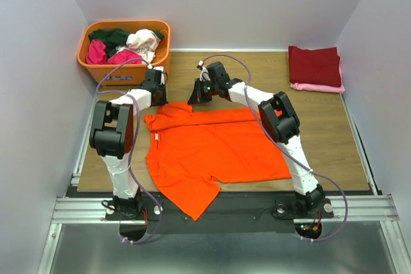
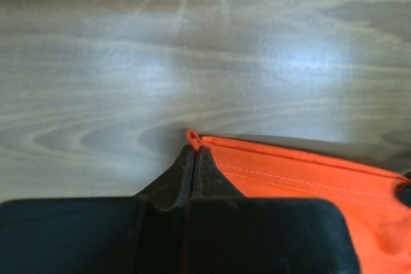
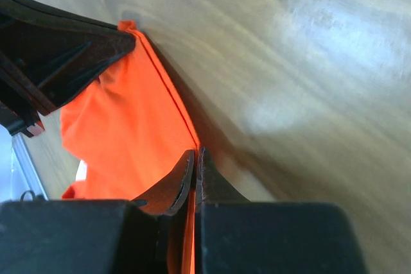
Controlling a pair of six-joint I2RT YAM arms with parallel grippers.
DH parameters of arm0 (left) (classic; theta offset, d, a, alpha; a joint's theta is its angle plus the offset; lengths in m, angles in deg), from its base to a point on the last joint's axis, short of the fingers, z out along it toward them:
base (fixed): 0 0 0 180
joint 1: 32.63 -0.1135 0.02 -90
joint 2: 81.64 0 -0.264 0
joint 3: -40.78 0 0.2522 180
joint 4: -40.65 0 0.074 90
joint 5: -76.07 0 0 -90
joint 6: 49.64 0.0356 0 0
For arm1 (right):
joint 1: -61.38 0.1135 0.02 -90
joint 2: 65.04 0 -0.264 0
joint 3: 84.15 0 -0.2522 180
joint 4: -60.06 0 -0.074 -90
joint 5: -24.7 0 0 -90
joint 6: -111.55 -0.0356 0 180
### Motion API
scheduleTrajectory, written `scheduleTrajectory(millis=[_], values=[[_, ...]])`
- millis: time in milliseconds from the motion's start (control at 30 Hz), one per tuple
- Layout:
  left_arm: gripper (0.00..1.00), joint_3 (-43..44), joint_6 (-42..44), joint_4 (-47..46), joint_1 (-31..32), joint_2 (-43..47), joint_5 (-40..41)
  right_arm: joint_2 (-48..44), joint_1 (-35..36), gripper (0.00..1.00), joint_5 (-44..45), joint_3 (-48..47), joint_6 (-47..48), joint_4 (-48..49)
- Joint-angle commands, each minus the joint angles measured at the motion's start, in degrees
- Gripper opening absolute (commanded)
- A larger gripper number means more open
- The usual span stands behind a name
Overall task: Fold and stack the t-shirts
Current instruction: Fold the tshirt
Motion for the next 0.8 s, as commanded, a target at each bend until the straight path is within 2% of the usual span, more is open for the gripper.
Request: scheduleTrajectory(millis=[0,367,767], values=[[0.00,-2.3,0.3,-1.2,-0.5,7.3,0.4,-7.6,0.6,0.01,0.0,2.6,2.1,2.1],[0.00,-9.5,-3.9,3.6,0.4,20.4,-1.5,-16.2,2.5,0.01,-0.2,12.5,3.4,2.0],[0.01,-23.3,-13.5,7.6,2.2,36.6,-8.5,-25.3,5.3,0.01,1.4,25.8,3.9,2.0]])
